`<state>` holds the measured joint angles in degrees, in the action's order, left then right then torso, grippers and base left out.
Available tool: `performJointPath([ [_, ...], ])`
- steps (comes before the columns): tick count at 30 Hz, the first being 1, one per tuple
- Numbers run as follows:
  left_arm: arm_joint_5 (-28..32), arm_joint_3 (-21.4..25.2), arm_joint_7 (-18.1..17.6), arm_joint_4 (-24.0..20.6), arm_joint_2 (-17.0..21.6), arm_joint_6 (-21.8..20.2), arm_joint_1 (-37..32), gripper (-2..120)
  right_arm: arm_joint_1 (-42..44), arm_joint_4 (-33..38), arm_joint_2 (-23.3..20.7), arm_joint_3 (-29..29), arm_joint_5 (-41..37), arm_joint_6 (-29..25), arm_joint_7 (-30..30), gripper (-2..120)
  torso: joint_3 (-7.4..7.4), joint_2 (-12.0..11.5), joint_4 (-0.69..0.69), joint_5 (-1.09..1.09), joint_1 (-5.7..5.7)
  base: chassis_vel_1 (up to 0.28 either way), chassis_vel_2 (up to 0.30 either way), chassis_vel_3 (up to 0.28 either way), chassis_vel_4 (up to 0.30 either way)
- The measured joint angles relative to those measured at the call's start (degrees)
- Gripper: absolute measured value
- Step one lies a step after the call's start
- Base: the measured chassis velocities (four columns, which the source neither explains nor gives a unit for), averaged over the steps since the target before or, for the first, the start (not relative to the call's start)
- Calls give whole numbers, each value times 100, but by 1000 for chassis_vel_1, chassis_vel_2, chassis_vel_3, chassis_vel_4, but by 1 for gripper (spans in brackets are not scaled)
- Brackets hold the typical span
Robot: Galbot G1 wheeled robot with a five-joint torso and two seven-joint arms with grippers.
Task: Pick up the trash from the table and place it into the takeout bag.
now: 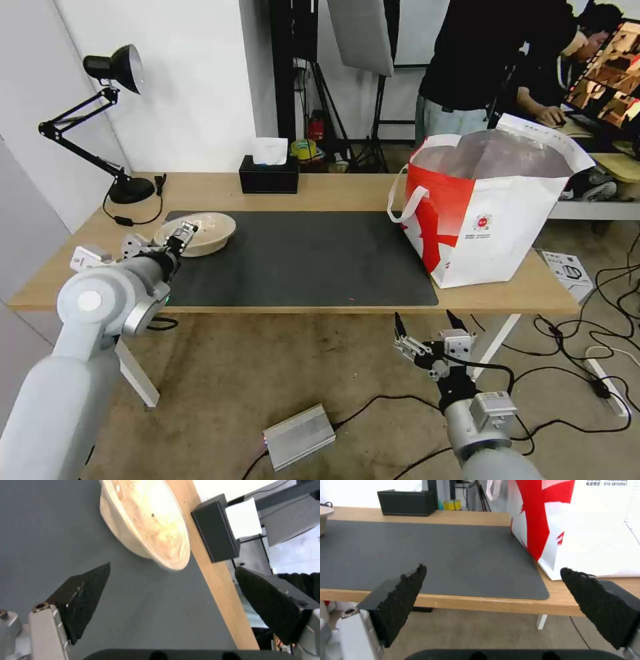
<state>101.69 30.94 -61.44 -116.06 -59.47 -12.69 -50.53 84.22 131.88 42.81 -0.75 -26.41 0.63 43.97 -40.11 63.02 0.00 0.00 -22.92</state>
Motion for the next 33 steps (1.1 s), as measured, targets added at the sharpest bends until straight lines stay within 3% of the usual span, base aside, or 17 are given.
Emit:
performJointPath([
  [17,62,-195,-1,674,34,-7,473,100,0,0,0,0,0,0,0,100,0,0,0,0,0,0,0,0,0],
  [33,-2,-395,-1,1335,-164,37,888,100,0,0,0,0,0,0,0,100,0,0,0,1,1,0,0,0,0],
])
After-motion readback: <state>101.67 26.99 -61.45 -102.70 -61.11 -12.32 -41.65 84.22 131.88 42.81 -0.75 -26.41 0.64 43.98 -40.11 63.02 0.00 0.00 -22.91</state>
